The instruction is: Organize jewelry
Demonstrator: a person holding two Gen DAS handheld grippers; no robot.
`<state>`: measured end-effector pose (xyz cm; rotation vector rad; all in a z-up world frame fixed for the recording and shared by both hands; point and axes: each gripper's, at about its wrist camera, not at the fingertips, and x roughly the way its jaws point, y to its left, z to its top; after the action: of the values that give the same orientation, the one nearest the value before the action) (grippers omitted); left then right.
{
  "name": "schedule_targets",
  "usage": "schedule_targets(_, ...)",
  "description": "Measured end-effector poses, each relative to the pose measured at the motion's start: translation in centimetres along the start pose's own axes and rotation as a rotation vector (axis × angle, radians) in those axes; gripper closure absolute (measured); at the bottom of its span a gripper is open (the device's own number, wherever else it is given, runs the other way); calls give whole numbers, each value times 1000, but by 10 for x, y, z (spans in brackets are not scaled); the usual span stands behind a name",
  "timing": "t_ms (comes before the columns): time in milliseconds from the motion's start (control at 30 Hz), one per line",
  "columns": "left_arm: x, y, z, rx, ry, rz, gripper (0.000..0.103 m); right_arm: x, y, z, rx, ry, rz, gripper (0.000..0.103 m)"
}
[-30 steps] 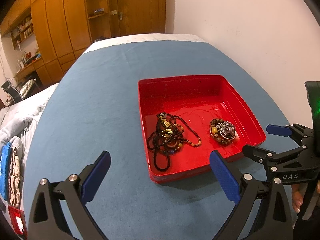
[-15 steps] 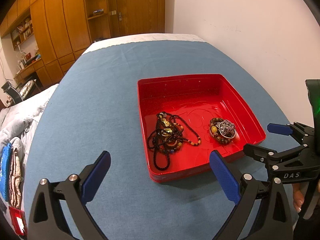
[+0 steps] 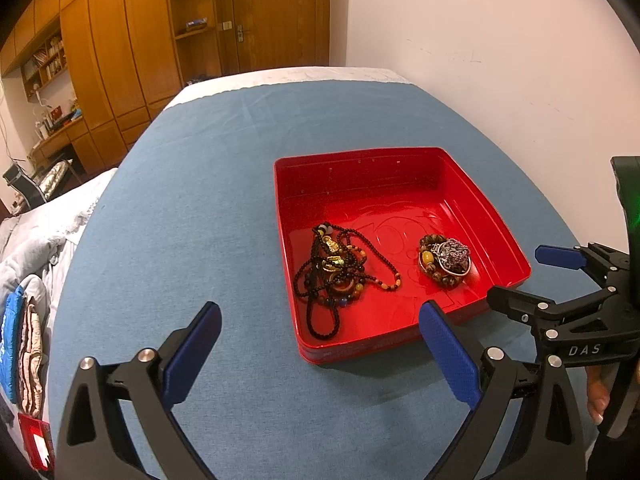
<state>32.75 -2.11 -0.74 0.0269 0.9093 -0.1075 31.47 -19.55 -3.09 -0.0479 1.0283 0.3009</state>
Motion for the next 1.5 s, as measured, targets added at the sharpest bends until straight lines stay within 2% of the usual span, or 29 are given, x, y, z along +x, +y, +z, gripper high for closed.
schedule_targets(1500, -2, -2, -2, 5, -3, 4, 5, -1, 0, -1, 1, -1, -2, 3)
